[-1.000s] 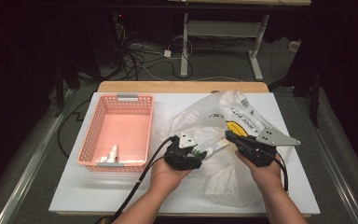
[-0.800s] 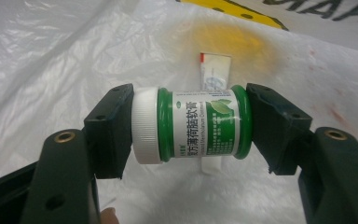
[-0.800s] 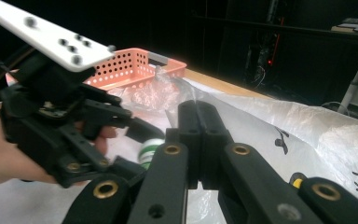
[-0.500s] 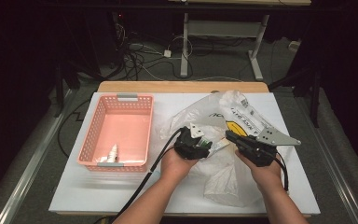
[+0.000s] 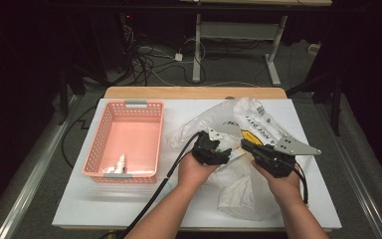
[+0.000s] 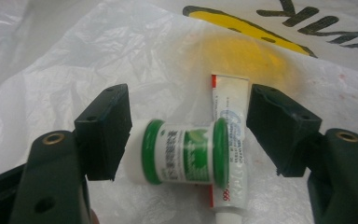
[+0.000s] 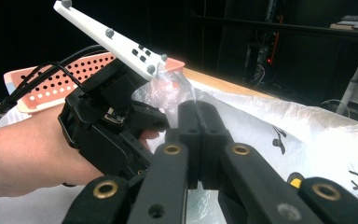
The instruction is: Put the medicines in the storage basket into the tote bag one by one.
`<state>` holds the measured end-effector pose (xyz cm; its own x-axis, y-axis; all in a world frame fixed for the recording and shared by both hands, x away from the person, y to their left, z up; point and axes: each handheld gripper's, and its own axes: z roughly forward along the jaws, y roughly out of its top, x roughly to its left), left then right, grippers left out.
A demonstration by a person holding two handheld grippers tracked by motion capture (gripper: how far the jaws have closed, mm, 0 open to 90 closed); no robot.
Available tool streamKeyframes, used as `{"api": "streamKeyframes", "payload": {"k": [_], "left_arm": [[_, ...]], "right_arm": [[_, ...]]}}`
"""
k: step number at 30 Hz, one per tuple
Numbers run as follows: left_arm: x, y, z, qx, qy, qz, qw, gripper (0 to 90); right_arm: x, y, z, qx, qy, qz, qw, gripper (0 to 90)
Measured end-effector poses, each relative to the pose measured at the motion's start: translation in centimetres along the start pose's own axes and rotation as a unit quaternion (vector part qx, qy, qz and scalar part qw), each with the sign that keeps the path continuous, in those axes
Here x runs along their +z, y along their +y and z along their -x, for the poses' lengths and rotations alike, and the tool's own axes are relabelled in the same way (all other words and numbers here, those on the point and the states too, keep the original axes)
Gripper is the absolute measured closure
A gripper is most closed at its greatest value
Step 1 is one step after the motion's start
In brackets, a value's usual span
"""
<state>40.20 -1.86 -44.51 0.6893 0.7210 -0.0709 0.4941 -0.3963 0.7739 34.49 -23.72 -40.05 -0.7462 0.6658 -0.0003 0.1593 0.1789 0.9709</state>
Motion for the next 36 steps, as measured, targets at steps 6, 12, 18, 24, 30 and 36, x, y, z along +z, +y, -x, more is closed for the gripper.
{"api": "streamKeyframes", "payload": {"k": [6,12,18,24,30,36], "left_arm": [[-0.3,0.0,0.1,0.004,-0.001,-0.003,1.0,30.2],[-1.1,-0.4,0.3,0.01,-0.007,0.001,0.9999,30.2],[-2.1,-1.8,0.3,0.007,-0.012,0.003,0.9999,31.0],[-2.7,-3.4,-0.3,-0.003,0.004,-0.006,1.0,76.4],[-0.7,-3.5,-0.6,-0.021,-0.003,-0.034,0.9992,88.1],[0.2,-2.7,0.2,-0.024,-0.016,-0.016,0.9995,87.9]], "right_arm": [[-0.1,0.1,-0.1,0.001,0.0,0.001,1.0,90.0],[-0.2,0.1,0.0,0.001,-0.001,0.004,1.0,90.0],[-0.2,0.1,0.0,-0.001,0.0,0.003,1.0,90.0],[-0.1,0.2,-0.1,-0.003,0.0,0.002,1.0,90.0],[-0.1,0.2,-0.2,-0.004,0.0,0.002,1.0,90.0],[-0.1,0.1,-0.1,-0.002,0.001,0.0,1.0,90.0]]}}
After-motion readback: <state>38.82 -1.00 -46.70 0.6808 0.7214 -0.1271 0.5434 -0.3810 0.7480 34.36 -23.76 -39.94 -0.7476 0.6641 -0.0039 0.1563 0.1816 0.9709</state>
